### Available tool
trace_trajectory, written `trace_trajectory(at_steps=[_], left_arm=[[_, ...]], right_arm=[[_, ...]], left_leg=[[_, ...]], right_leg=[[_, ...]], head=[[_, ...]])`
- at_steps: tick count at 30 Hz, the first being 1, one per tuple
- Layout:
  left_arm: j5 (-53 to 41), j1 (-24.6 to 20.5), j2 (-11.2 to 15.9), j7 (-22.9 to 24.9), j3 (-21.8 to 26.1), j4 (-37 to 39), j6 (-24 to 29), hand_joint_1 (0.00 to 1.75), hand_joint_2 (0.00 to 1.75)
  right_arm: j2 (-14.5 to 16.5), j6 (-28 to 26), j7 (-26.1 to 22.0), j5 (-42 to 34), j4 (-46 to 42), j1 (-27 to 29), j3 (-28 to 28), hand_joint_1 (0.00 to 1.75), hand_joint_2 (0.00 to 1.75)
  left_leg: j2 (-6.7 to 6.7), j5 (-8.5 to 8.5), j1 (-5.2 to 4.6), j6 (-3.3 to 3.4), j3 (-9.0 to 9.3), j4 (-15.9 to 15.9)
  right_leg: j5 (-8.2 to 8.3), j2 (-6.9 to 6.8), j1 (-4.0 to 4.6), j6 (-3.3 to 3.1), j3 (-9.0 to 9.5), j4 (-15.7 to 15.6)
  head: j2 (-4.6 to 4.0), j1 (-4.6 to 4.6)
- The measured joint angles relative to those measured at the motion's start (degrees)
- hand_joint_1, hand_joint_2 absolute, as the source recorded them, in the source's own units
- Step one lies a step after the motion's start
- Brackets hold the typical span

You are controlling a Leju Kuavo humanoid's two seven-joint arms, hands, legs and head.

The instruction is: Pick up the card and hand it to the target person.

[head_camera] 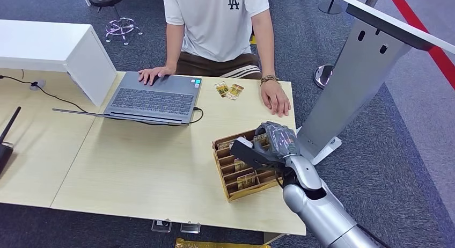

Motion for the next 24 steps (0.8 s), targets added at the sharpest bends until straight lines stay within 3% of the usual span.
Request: trace_trajectory(at_steps=[4, 14, 24], left_arm=[[0.00, 0.00, 0.00, -0.06, 0.00, 0.00, -0.05, 0.00, 0.00], [0.00, 0.00, 0.00, -0.06, 0.00, 0.00, -0.02, 0.00, 0.00], [0.00, 0.00, 0.00, -0.21, 0.00, 0.00, 0.03, 0.00, 0.00]], right_arm=[[0.00, 0.00, -0.05, 0.00, 0.38, -0.37, 0.02, 1.06, 1.75], [0.02, -0.09, -0.36, -0.12, 0.95, -0.64, 0.04, 1.37, 1.75], [0.04, -0.50, -0.91, -0.27, 1.36, -1.32, 0.06, 1.37, 1.75]], left_leg=[[0.00, 0.00, 0.00, 0.00, 0.00, 0.00], [0.00, 0.00, 0.00, 0.00, 0.00, 0.00], [0.00, 0.01, 0.00, 0.00, 0.03, 0.00]], right_leg=[[0.00, 0.00, 0.00, 0.00, 0.00, 0.00], [0.00, 0.00, 0.00, 0.00, 0.00, 0.00], [0.00, 0.00, 0.00, 0.00, 0.02, 0.00]], head=[[-0.01, 0.01], [0.01, 0.01], [0.01, 0.01]])
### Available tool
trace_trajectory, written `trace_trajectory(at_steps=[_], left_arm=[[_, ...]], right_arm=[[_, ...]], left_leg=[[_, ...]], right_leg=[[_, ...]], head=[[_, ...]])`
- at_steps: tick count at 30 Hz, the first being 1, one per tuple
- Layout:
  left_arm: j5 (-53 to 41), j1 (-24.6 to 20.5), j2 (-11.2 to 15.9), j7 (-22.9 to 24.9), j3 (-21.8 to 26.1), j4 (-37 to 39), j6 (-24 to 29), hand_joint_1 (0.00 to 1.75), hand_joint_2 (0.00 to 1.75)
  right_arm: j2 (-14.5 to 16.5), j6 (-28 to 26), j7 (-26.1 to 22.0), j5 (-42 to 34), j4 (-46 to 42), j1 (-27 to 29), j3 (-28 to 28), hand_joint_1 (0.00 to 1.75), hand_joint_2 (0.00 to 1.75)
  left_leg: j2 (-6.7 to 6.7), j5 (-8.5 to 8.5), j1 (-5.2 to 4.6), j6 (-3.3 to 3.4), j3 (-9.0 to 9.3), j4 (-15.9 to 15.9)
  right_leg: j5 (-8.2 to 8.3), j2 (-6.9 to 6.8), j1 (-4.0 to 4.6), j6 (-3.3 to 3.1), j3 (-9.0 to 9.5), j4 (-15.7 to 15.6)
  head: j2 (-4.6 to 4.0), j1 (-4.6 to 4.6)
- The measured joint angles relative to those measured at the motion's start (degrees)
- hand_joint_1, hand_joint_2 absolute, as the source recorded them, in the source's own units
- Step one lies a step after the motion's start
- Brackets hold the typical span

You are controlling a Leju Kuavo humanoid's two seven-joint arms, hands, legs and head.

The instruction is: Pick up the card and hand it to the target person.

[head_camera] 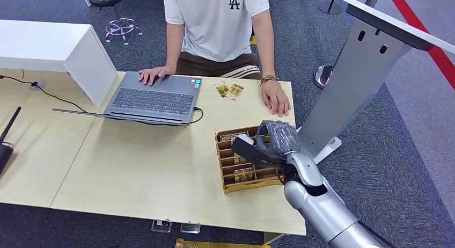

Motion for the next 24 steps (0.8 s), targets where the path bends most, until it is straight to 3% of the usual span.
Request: trace_trajectory(at_steps=[4, 24], left_arm=[[-0.13, 0.00, 0.00, -0.08, 0.00, 0.00, 0.01, 0.00, 1.75], [-1.07, 0.00, 0.02, -0.78, 0.00, 0.00, 0.00, 0.00, 1.75]], right_arm=[[0.00, 0.00, -0.03, -0.12, 0.11, -0.09, 0.00, 1.34, 1.75], [-0.10, -0.05, 0.21, -1.26, -0.20, -0.07, -0.02, 1.34, 1.75]], left_leg=[[0.00, 0.00, 0.00, 0.00, 0.00, 0.00], [0.00, 0.00, 0.00, 0.00, 0.02, 0.00]], right_leg=[[0.00, 0.00, 0.00, 0.00, 0.00, 0.00], [0.00, 0.01, 0.00, 0.00, 0.00, 0.00]], head=[[-0.01, -0.01], [-0.01, -0.01]])
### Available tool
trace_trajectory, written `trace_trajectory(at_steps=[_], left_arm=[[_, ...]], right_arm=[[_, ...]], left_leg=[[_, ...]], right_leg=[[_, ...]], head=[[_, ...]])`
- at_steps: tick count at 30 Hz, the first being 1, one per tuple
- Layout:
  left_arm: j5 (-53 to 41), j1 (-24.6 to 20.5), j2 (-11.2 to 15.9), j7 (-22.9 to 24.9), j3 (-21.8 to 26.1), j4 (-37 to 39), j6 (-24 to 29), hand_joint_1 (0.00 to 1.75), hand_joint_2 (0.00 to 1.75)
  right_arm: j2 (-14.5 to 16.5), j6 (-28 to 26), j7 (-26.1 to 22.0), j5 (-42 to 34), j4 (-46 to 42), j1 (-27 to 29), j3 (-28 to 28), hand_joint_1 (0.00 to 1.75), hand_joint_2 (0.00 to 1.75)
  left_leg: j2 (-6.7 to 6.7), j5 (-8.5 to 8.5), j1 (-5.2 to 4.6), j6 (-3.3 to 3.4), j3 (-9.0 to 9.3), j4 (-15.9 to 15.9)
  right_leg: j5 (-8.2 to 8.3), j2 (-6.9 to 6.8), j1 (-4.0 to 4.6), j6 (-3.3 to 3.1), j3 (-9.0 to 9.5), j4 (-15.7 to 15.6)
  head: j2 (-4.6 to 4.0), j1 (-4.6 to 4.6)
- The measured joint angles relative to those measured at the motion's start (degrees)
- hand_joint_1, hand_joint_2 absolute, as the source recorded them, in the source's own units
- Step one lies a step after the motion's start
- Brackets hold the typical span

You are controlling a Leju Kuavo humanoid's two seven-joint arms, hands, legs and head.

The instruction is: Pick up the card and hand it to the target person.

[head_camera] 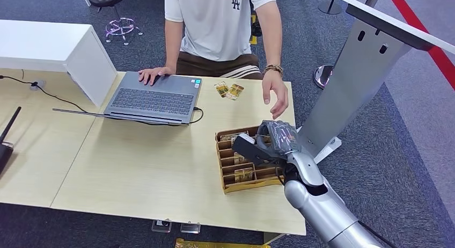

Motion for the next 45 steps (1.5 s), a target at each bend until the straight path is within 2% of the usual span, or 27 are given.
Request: trace_trajectory(at_steps=[6, 11, 21, 31, 35, 38, 40, 42, 44, 45], left_arm=[[0.61, 0.04, 0.00, 0.03, -0.01, 0.00, 0.14, 0.00, 1.75], [1.10, 0.10, 0.00, 0.03, 0.00, 0.00, 0.23, 0.00, 1.75], [1.58, 0.28, -0.02, -0.05, 0.00, 0.00, 0.35, 0.00, 1.75], [1.61, 0.27, -0.08, -0.06, 0.00, 0.00, 0.35, 0.00, 1.75], [1.60, 0.26, -0.11, -0.22, 0.00, -0.01, 0.12, 0.00, 1.75], [1.18, 0.25, -0.14, -0.44, -0.01, -0.01, -0.22, 0.00, 1.75], [0.65, 0.25, -0.16, -0.55, -0.02, 0.00, -0.39, 0.00, 0.87], [0.23, 0.25, -0.17, -0.61, -0.05, 0.00, -0.44, 0.00, 0.00], [0.09, 0.25, -0.17, -0.66, -0.07, 0.00, -0.45, 0.00, 0.00], [0.16, 0.25, -0.17, -0.67, -0.07, 0.00, -0.43, 0.00, 0.00]], right_arm=[[-0.86, 0.15, 2.09, 1.54, -4.67, 0.08, -0.10, 1.34, 1.75], [-2.34, 0.67, 4.22, 3.34, -12.72, 0.08, -0.37, 1.34, 1.75], [-5.15, 1.24, 5.45, 4.79, -27.89, 0.53, -0.59, 1.34, 1.75], [-6.81, 1.39, 5.63, 4.87, -35.01, 1.27, -0.57, 1.34, 1.75], [-7.31, 1.60, 5.83, 4.94, -36.20, 1.57, -0.57, 0.84, 1.75], [-7.63, 1.71, 5.91, 5.16, -36.88, 1.83, -0.60, 0.72, 1.75], [-7.84, 1.78, 5.99, 5.39, -37.35, 1.98, -0.65, 0.52, 1.75], [-8.08, 1.85, 6.04, 5.60, -37.87, 2.20, -0.76, 0.18, 1.75], [-8.30, 1.90, 6.07, 5.76, -38.36, 2.56, -1.02, 0.00, 1.75], [-8.39, 1.92, 6.08, 5.82, -38.57, 2.77, -1.21, 0.00, 1.75]], left_leg=[[0.01, 0.00, 0.00, 0.00, 0.00, 0.00], [0.02, 0.00, 0.00, 0.00, 0.00, 0.01], [0.03, 0.00, 0.00, 0.00, 0.02, 0.01], [0.03, 0.00, 0.00, 0.00, 0.01, 0.01], [0.03, 0.00, 0.00, 0.00, 0.01, 0.01], [0.03, 0.00, 0.00, 0.00, 0.01, 0.01], [0.03, 0.00, 0.00, 0.00, 0.01, 0.01], [0.03, 0.00, 0.00, 0.00, 0.01, 0.00], [0.03, 0.00, 0.00, 0.00, 0.01, 0.00], [0.03, 0.00, 0.00, 0.00, 0.01, 0.00]], right_leg=[[0.00, 0.01, 0.00, 0.00, -0.01, 0.00], [0.00, 0.02, 0.00, 0.00, -0.03, 0.00], [0.00, 0.06, 0.00, 0.00, -0.02, 0.00], [0.00, 0.06, 0.00, 0.00, -0.02, 0.00], [0.00, 0.06, 0.00, 0.00, -0.02, 0.00], [0.00, 0.06, 0.00, 0.00, -0.02, 0.00], [0.00, 0.06, 0.00, 0.00, -0.02, 0.00], [0.00, 0.06, 0.00, 0.00, -0.02, 0.00], [0.00, 0.05, 0.00, 0.00, -0.02, 0.00], [0.00, 0.05, 0.00, 0.00, -0.02, 0.00]], head=[[0.01, 0.00], [-0.01, -0.02], [-0.01, 0.00], [0.00, -0.01], [0.00, -0.01], [0.01, -0.02], [0.01, -0.02], [0.01, -0.02], [0.00, -0.01], [0.00, -0.01]])
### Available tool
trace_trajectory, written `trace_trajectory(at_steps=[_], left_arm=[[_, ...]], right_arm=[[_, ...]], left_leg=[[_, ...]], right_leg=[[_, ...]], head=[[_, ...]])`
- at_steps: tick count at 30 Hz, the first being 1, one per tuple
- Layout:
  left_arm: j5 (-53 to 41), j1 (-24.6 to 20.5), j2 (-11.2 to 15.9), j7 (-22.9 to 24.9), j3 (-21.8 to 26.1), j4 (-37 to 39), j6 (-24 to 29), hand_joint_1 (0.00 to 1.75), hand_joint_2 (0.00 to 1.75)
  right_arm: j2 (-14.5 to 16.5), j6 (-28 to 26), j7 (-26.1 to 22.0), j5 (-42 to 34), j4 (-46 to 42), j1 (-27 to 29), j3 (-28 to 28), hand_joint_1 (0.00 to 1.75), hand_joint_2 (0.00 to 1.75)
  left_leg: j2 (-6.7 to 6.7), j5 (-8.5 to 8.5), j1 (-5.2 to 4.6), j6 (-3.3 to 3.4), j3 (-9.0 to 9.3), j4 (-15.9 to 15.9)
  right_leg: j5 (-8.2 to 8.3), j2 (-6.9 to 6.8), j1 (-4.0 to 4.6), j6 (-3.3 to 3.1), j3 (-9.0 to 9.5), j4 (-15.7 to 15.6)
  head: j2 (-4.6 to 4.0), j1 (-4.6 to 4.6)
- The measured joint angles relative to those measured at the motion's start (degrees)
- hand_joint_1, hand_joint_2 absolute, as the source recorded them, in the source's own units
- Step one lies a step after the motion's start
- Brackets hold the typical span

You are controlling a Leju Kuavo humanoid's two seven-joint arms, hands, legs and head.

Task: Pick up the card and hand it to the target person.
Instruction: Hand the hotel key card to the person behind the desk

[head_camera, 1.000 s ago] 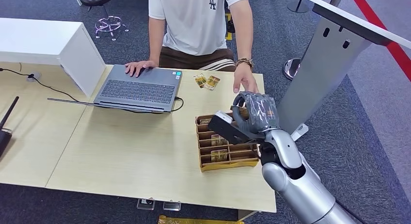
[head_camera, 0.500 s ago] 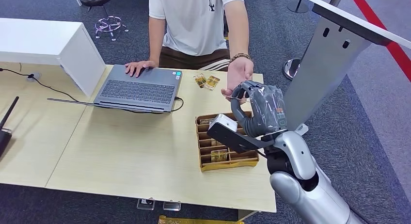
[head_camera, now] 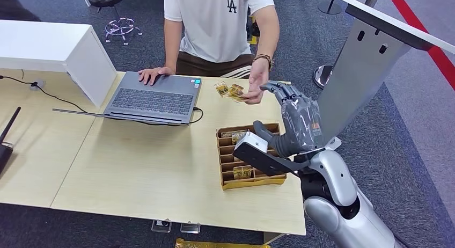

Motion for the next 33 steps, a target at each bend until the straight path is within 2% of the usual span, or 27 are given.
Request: trace_trajectory(at_steps=[14, 17, 22, 25, 28, 30, 33], left_arm=[[0.65, -0.03, 0.02, 0.16, 0.00, 0.00, 0.79, 0.00, 0.00], [0.88, -0.02, 0.01, 0.23, 0.00, 0.00, 0.81, 0.00, 0.00], [0.95, 0.03, 0.02, 0.57, 0.00, 0.00, 1.01, 0.00, 0.00], [0.95, 0.08, 0.02, 0.80, 0.00, 0.00, 1.07, 0.00, 0.00], [0.91, 0.11, 0.01, 1.01, 0.00, 0.00, 1.13, 0.00, 0.00], [0.91, 0.11, 0.00, 1.15, 0.00, 0.00, 1.16, 0.00, 0.00], [0.91, 0.10, 0.00, 1.22, 0.00, 0.00, 1.24, 0.00, 0.00]], right_arm=[[-0.30, -0.72, -0.12, -0.30, -0.84, 0.87, -1.24, 0.00, 1.75], [-0.69, -3.93, 0.03, -1.24, -0.83, 1.70, -2.50, 0.00, 1.75], [-2.63, -14.08, -0.51, -3.26, -0.74, 5.27, -7.59, 0.00, 1.75], [-3.91, -21.93, -3.18, -6.71, -0.38, 8.85, -12.63, 0.00, 1.75], [-4.51, -27.69, -10.08, -15.06, 0.29, 12.61, -18.90, 0.00, 1.75], [-4.55, -29.42, -15.52, -21.83, 0.92, 14.95, -23.42, 0.00, 1.75], [-4.52, -29.96, -20.03, -27.25, 2.83, 17.41, -29.46, 0.00, 1.75]], left_leg=[[0.00, 0.00, 0.00, 0.00, 0.00, 0.00], [-0.01, 0.00, 0.00, 0.00, 0.01, 0.00], [-0.02, -0.01, -0.01, 0.01, 0.01, 0.01], [-0.04, -0.01, -0.01, 0.01, -0.01, 0.01], [-0.04, -0.02, -0.01, 0.01, -0.01, 0.01], [-0.05, -0.02, -0.01, 0.01, -0.02, 0.01], [-0.05, -0.02, 0.00, 0.01, 0.00, 0.01]], right_leg=[[0.00, 0.00, 0.00, 0.00, 0.00, 0.00], [0.00, -0.01, 0.00, 0.00, 0.00, -0.01], [0.00, -0.02, -0.01, 0.00, 0.00, -0.03], [0.00, -0.05, -0.01, 0.00, 0.00, -0.06], [0.00, -0.05, -0.01, 0.00, -0.01, -0.06], [0.00, -0.05, -0.01, 0.00, -0.01, -0.06], [0.00, -0.05, -0.01, 0.00, -0.01, -0.06]], head=[[0.01, -0.02], [0.01, -0.01], [0.00, 0.04], [0.01, 0.05], [0.01, 0.02], [0.01, -0.01], [0.00, -0.06]])
